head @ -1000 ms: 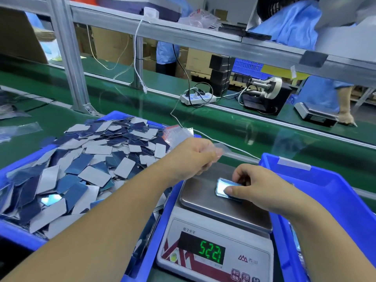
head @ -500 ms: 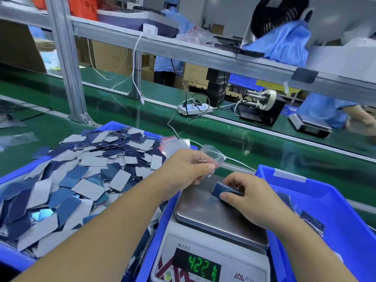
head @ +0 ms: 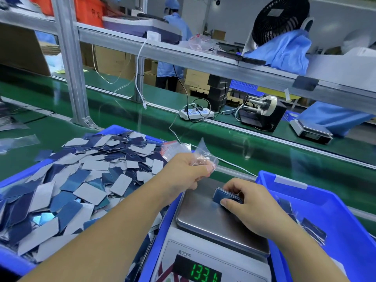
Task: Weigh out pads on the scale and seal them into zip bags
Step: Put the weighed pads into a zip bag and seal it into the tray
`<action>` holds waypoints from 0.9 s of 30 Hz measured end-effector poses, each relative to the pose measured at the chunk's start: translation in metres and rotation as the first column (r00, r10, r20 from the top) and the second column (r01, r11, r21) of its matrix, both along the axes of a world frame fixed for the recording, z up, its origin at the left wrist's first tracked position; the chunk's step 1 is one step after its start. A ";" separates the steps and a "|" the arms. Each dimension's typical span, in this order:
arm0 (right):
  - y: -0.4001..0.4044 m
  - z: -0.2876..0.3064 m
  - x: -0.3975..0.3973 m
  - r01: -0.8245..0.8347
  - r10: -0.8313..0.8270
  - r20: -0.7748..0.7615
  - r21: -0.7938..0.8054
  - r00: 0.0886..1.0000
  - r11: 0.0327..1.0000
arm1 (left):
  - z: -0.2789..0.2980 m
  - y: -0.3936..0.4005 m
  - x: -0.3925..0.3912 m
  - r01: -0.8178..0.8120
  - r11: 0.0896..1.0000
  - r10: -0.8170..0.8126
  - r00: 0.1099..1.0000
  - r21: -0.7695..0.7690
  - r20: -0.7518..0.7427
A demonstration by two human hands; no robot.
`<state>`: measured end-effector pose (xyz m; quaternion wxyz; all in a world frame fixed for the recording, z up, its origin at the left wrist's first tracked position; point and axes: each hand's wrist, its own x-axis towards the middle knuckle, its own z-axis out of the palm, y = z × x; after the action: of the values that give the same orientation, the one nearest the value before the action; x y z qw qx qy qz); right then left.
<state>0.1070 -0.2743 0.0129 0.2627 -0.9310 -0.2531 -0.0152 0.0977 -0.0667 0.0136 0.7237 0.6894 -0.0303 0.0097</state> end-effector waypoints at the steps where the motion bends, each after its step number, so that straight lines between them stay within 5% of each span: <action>1: 0.000 0.000 0.000 0.000 0.000 -0.001 0.001 1.000 1.000 | 0.000 0.000 0.000 0.003 0.999 -0.003 1.000 -0.044 -0.013; 8: 0.000 0.001 -0.001 0.014 -0.014 -0.014 -0.003 1.000 1.000 | 0.001 0.000 -0.002 0.078 0.996 -0.078 0.997 -0.044 -0.010; 13: 0.000 0.000 -0.003 0.026 -0.026 -0.009 0.009 1.000 1.000 | 0.003 0.002 0.000 -0.043 0.999 0.044 0.999 0.009 -0.025; 16: 0.004 0.003 -0.002 0.068 -0.051 -0.080 0.229 0.995 0.971 | 0.002 0.001 0.001 -0.052 0.998 0.051 0.996 -0.017 -0.073; 20: 0.010 0.012 -0.009 0.119 0.122 -0.291 0.688 0.949 0.716 | 0.000 -0.001 0.002 -0.003 0.999 -0.001 0.992 -0.033 -0.123; 27: 0.016 0.016 -0.015 0.137 0.161 -0.310 0.749 0.937 0.648 | -0.001 -0.009 -0.002 0.086 0.995 -0.087 0.996 -0.042 -0.027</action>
<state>0.0918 -0.2585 0.0288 0.6695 -0.7195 -0.1784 0.0473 0.0957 -0.0755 0.0125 0.7376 0.6727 -0.0495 -0.0310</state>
